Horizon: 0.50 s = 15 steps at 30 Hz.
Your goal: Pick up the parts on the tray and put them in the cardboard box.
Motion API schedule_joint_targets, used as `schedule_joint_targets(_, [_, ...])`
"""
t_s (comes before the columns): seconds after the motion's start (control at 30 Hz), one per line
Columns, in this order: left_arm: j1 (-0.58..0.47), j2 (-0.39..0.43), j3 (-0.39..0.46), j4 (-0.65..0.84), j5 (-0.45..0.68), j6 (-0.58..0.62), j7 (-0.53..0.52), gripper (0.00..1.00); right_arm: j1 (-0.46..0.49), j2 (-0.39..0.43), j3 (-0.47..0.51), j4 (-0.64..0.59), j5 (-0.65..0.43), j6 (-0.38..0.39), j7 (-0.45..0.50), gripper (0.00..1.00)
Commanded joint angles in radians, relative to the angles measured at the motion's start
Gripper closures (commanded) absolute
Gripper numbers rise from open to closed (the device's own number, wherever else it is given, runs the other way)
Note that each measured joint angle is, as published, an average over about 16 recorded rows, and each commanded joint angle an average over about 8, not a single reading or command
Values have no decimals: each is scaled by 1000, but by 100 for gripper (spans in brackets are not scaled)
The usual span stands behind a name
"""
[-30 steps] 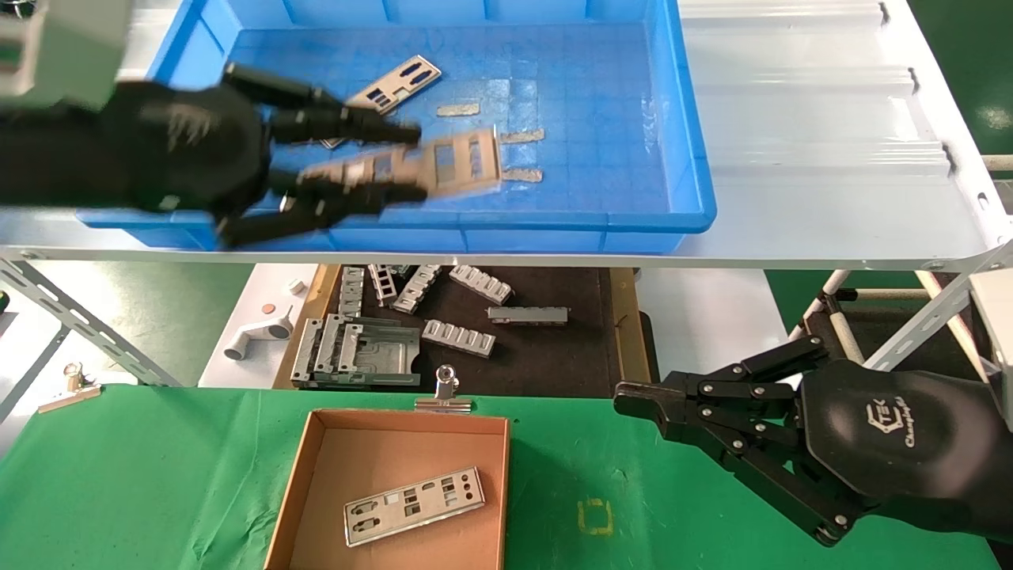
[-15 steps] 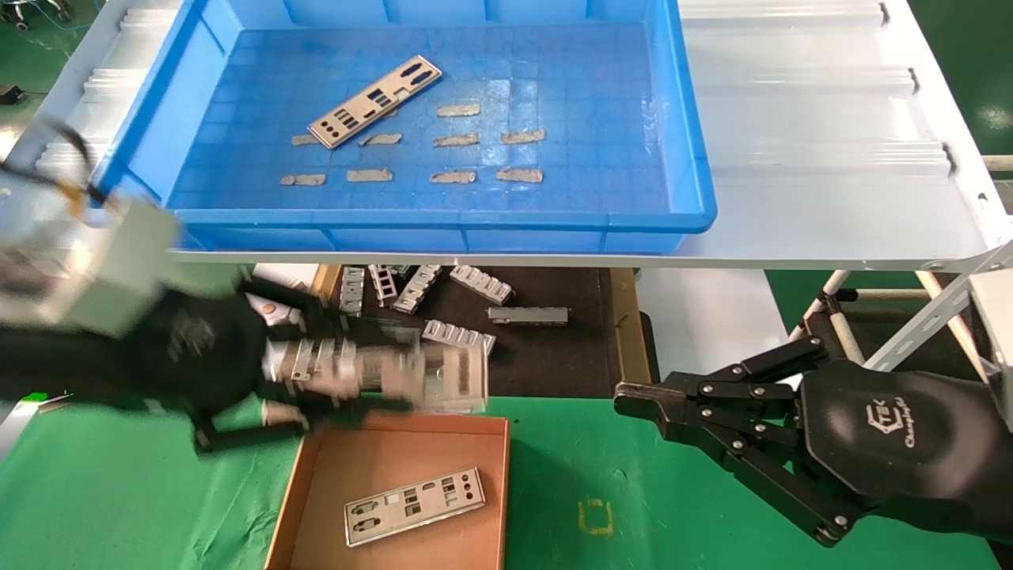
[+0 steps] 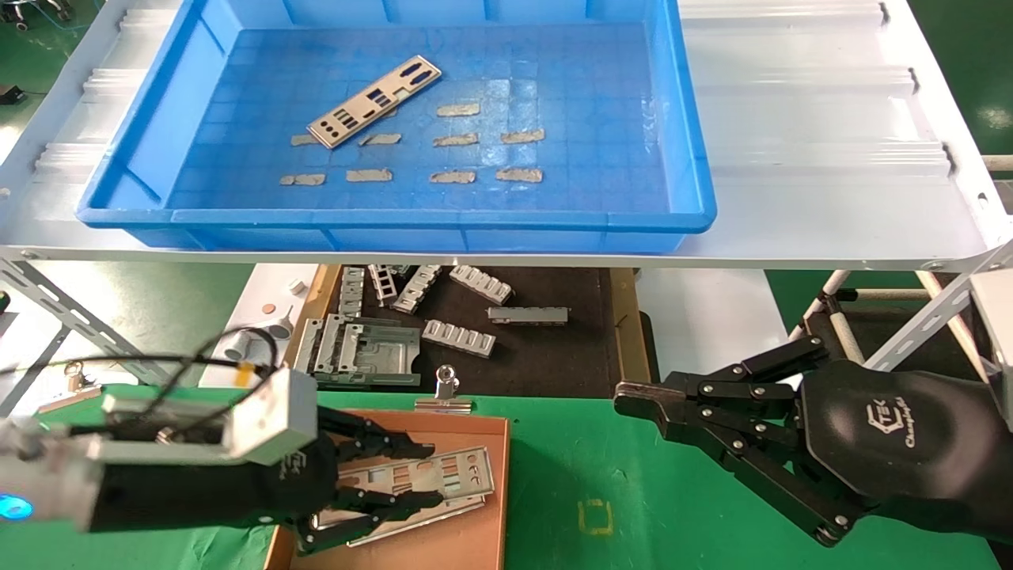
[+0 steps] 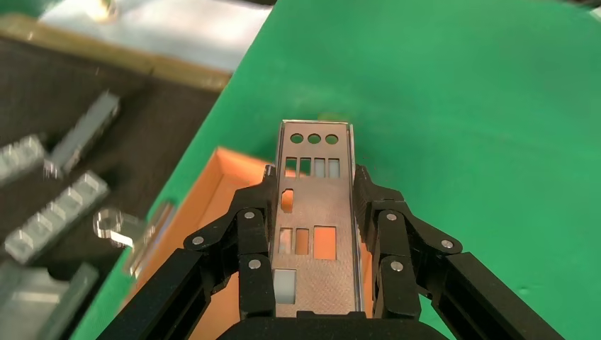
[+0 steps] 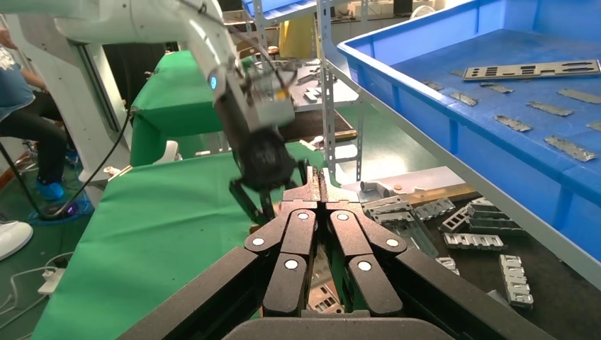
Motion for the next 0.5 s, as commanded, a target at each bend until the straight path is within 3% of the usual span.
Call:
schedule_joint_targets(0.03, [36,-3,10,-32,21,-59,-3,100,0,0,0,0,0,0,0,100])
schedule_joint_targets(0.27, [107,12,42,-56,94,-190,-9,100,0,0,0,0,0,0,0,100])
schedule_joint_targets(0.5, [152,36,58,-50,111,-248,-10,100,0,0,0,0,0,0,0,100])
